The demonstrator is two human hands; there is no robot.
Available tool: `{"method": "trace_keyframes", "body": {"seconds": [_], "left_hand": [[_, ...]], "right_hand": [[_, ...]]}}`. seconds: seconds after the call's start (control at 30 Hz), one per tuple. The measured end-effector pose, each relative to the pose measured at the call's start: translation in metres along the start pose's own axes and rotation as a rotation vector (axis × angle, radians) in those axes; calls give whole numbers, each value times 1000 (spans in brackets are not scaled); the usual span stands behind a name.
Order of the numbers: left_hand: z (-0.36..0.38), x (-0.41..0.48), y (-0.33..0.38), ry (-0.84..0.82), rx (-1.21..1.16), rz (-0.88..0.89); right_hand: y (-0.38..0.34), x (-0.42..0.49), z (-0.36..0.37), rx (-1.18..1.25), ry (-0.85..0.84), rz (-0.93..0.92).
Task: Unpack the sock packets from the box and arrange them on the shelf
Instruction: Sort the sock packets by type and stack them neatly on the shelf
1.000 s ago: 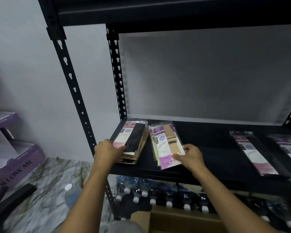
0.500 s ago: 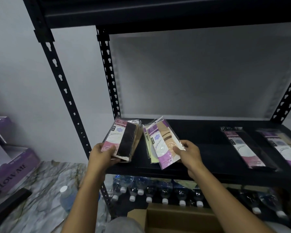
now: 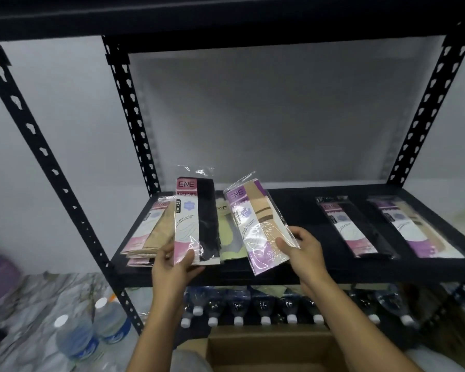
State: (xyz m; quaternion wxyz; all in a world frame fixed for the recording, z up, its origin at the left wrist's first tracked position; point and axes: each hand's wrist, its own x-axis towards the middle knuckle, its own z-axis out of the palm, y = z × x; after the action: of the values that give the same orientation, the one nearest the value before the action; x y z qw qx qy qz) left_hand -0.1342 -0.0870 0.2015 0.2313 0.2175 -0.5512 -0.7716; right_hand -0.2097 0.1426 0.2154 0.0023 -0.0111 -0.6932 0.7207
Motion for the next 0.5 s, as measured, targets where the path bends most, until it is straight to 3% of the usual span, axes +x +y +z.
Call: {"method": "trace_keyframes", "body": {"seconds": [0.5], "left_hand": [[47, -24, -32, -95, -23, -79]], "right_hand": [[5, -8, -60, 44, 82, 23]]}}
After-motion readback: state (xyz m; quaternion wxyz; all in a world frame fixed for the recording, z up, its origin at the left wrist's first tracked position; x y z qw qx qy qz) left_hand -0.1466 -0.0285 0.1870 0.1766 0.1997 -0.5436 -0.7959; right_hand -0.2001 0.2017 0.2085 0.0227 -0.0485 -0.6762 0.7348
